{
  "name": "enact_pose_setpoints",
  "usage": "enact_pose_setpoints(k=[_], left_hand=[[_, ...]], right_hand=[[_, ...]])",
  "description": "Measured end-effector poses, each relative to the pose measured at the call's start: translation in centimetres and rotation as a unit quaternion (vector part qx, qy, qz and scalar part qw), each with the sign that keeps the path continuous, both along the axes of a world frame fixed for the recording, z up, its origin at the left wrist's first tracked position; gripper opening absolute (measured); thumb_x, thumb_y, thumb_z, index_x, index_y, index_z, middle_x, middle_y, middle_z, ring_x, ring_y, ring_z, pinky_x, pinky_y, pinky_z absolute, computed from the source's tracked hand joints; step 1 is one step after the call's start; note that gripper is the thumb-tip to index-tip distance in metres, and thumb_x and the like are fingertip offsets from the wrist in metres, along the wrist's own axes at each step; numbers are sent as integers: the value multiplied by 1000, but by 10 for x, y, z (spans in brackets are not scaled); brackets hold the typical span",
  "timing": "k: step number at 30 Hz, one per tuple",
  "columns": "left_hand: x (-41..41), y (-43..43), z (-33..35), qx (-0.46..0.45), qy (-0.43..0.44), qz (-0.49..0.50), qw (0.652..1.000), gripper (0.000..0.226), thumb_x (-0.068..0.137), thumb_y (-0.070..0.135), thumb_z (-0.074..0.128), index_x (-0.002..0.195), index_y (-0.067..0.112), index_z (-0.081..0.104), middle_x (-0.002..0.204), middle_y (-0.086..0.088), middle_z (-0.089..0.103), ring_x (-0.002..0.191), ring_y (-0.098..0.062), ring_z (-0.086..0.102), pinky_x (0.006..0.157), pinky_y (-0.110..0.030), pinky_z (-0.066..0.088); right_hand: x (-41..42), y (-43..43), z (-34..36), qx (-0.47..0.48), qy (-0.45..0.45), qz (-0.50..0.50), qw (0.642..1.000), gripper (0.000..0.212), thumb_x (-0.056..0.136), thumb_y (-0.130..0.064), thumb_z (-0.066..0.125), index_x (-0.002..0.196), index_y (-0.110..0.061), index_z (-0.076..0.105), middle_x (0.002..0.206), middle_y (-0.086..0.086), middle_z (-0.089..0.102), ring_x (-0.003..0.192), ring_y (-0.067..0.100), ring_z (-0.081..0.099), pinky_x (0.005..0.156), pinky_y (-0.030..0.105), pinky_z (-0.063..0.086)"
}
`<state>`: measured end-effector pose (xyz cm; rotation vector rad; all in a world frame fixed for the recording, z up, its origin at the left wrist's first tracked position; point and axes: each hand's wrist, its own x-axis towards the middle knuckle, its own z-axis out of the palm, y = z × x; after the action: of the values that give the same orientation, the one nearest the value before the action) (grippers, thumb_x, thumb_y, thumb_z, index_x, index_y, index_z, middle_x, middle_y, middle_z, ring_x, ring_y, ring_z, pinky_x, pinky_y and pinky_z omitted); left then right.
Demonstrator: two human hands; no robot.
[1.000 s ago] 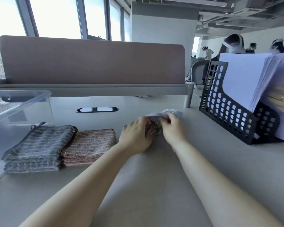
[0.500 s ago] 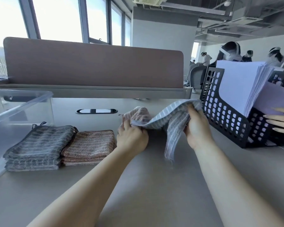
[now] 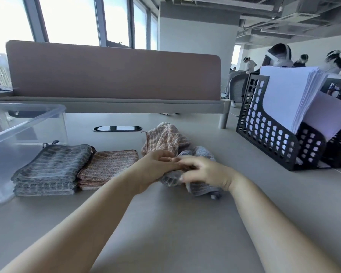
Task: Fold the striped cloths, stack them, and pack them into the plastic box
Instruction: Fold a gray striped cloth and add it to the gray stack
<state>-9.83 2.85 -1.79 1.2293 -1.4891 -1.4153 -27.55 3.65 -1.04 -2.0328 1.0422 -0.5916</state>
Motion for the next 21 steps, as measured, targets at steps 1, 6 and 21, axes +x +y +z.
enact_pose_setpoints(k=[1,6,21], left_hand=[[1,4,-1,-20,-53,-11,998,38,82,14,72,117,15,57,111,-5,64,87,-16,64,75,-26,53],[-3,11,-4,-81,-273,18,958,25,82,39,67,94,19,56,84,1,58,68,-14,53,57,-25,40],[2,11,20,28,43,19,998,18,86,27,67,98,13,68,86,-11,73,66,-23,67,65,-30,55]], right_hand=[[-6,-3,0,11,-46,-27,999,26,78,-31,62,101,-24,71,118,-12,62,109,-2,56,101,22,38],[-33,-18,-7,-39,-70,-365,928,24,89,-38,57,103,-20,66,113,0,67,101,15,59,93,35,46],[-35,-20,-1,145,-309,-316,885,8,86,-5,61,92,-10,61,77,12,67,67,24,65,64,32,53]])
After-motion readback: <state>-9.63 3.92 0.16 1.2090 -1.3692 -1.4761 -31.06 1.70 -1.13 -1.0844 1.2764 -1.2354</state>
